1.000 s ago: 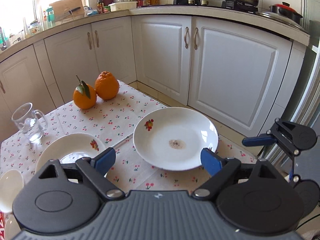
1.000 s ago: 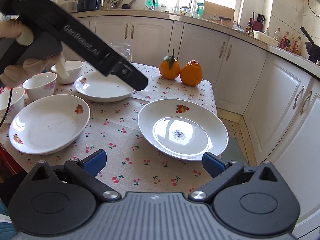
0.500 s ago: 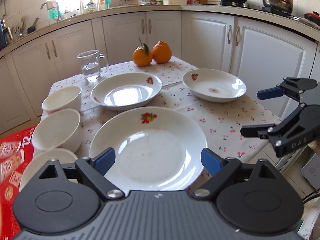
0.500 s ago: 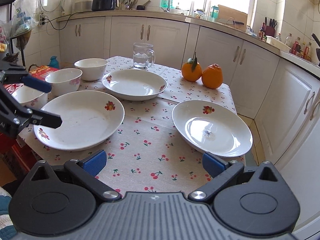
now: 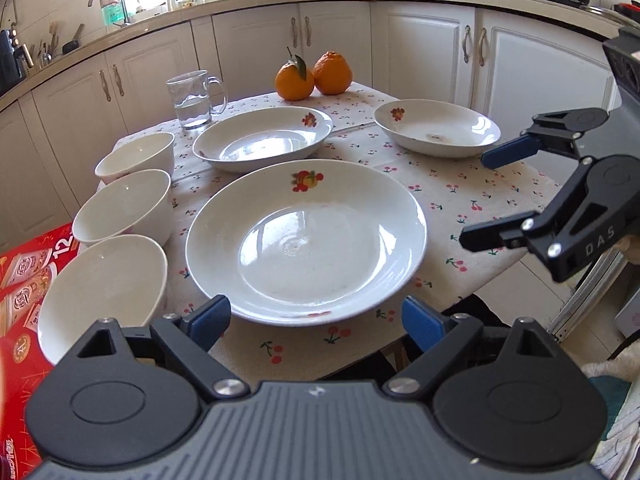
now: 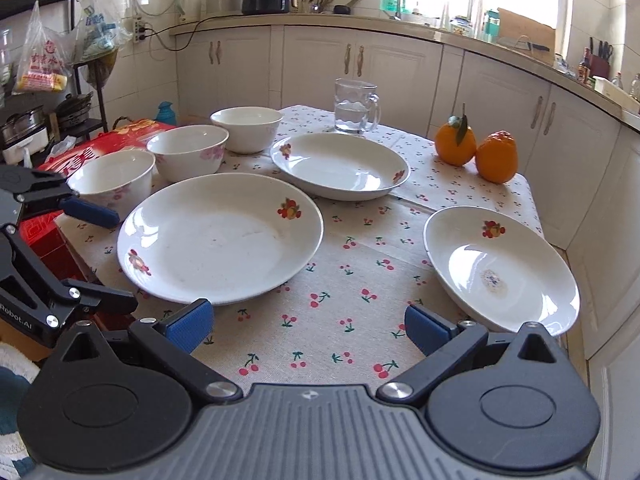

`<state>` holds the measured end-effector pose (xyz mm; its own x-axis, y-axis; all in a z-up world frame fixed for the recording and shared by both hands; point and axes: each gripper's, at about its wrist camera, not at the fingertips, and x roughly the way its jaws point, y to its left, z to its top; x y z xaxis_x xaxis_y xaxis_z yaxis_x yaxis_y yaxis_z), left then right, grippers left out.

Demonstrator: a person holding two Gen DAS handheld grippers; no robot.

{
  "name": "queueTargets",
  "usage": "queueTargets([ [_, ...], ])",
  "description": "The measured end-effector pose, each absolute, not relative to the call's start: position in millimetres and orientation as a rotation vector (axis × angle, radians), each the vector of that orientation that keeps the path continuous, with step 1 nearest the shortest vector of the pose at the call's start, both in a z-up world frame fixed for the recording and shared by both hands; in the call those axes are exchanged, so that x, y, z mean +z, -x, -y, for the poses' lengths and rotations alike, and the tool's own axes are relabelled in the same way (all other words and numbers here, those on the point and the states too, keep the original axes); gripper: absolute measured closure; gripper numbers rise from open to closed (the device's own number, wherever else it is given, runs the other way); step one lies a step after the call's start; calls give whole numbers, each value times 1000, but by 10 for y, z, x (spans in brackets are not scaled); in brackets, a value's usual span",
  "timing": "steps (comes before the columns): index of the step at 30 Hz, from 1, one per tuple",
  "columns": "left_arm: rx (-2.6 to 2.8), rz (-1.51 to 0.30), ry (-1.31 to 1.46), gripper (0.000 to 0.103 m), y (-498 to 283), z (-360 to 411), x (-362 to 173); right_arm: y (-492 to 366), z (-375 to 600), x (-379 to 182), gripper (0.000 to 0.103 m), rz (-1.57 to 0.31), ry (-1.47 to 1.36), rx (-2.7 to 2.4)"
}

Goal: Organize plates and bowls
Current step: 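Grasp the rim of the large fruit-decal plate with the left gripper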

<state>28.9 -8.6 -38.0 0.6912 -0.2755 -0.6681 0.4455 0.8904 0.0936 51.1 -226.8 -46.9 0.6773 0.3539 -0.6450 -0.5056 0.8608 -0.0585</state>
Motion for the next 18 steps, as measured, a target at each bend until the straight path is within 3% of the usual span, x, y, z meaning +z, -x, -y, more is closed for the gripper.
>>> queueTargets([
  [18,-478,-762,-259,11,-819,51,-90,-695,1928,-821,0,-688,286,682],
])
